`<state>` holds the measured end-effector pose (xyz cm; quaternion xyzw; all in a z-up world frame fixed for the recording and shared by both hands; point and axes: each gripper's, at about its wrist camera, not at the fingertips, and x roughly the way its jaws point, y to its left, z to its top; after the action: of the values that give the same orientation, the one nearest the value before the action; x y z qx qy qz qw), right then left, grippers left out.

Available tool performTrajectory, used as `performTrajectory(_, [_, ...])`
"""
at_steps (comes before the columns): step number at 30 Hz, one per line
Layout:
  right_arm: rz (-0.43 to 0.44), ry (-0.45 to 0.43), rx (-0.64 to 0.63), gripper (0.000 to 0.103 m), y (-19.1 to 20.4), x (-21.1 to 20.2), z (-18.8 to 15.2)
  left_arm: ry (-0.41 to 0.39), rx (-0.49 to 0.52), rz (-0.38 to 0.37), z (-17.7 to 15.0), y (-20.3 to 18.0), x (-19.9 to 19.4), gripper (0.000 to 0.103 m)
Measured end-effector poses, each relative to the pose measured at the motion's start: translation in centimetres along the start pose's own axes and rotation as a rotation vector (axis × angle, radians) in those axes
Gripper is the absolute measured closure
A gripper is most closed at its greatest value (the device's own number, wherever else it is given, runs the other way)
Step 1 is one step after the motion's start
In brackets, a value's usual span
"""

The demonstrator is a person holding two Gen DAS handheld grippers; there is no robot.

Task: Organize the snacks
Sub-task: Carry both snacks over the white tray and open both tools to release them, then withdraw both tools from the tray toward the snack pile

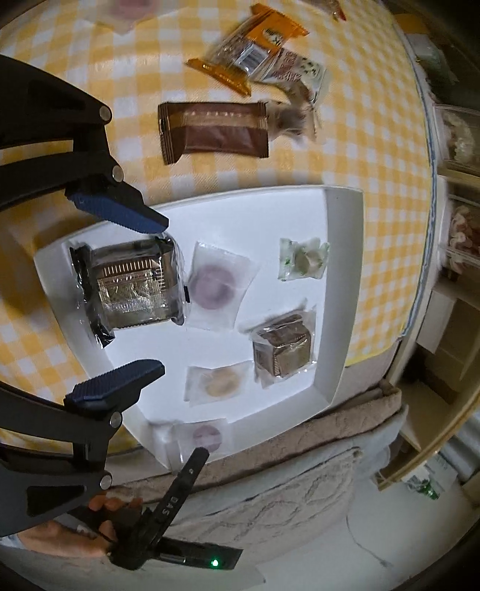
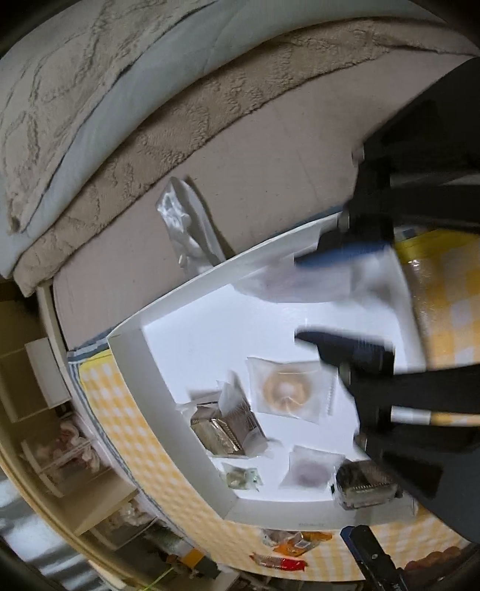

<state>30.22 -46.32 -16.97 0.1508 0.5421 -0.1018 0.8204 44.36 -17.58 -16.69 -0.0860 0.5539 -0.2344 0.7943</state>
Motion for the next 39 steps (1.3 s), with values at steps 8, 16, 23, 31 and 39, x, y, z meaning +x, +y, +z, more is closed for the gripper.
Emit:
performTrajectory(8, [0.016, -0.002, -0.005, 0.044, 0.4, -1.5, -0.6, 0.009, 0.034, 0.020, -0.6, -0.6, -1.1, 0.019])
performTrajectory(16, [0.018, -0.014, -0.010, 0.030, 1.4, -2.9, -1.4, 0.004, 0.055, 0.033, -0.9, -0.6, -2.6, 0.008])
performTrajectory(23, [0.014, -0.085, -0.063, 0.006, 2.8, -6.1, -2.5, -0.013, 0.066, 0.049, -1.3, -0.6, -4.1, 0.000])
performTrajectory(31, [-0.001, -0.152, -0.103, 0.000, 4.5, -9.4, -3.2, -0.069, 0.106, 0.062, -1.6, -1.2, -7.3, 0.000])
performTrajectory(39, [0.041, -0.214, -0.151, 0.000, 7.5, -11.9, -3.2, -0.137, 0.117, 0.077, -1.8, -0.7, -11.9, 0.000])
